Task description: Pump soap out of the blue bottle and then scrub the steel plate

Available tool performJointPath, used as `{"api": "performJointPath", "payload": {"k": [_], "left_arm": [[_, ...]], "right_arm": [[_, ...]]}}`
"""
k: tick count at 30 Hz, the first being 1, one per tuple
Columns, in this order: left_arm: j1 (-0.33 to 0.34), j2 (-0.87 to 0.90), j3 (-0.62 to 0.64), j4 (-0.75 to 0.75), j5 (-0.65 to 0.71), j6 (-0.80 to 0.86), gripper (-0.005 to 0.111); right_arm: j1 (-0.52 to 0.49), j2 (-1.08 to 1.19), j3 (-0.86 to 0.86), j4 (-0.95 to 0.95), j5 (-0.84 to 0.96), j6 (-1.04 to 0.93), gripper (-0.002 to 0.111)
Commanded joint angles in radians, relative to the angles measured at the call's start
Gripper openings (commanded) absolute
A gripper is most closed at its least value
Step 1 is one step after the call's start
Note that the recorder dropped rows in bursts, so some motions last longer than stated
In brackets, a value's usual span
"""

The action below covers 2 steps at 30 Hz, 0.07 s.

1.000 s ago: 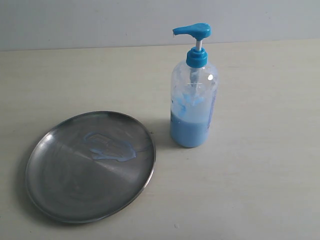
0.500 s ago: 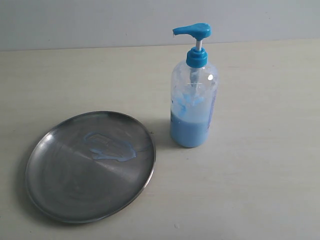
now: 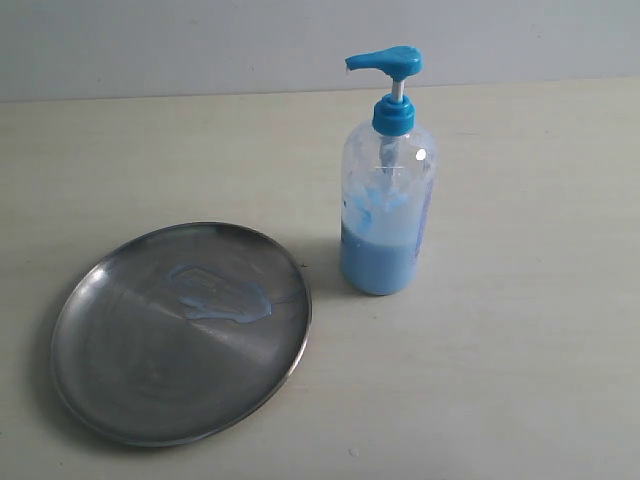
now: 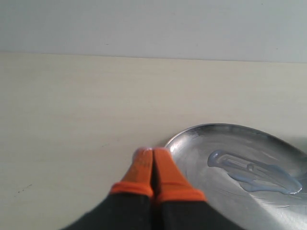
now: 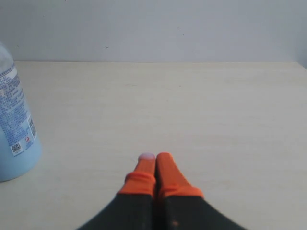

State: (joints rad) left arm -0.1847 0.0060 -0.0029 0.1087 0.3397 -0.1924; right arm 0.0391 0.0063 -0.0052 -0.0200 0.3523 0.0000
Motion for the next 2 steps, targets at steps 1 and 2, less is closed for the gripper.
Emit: {"api": "performJointPath", "payload": {"k": [1, 2], "left_arm": [[0.001, -0.006, 0.003, 0.001, -0.007, -0.003, 0.0], [0.001, -0.006, 0.003, 0.001, -0.007, -0.003, 0.0]], "right_arm": [[-0.005, -0.006, 0.005, -0.005, -0.017, 0.0, 0.0], [-0.005, -0.006, 0.005, -0.005, -0.017, 0.0, 0.0]]}}
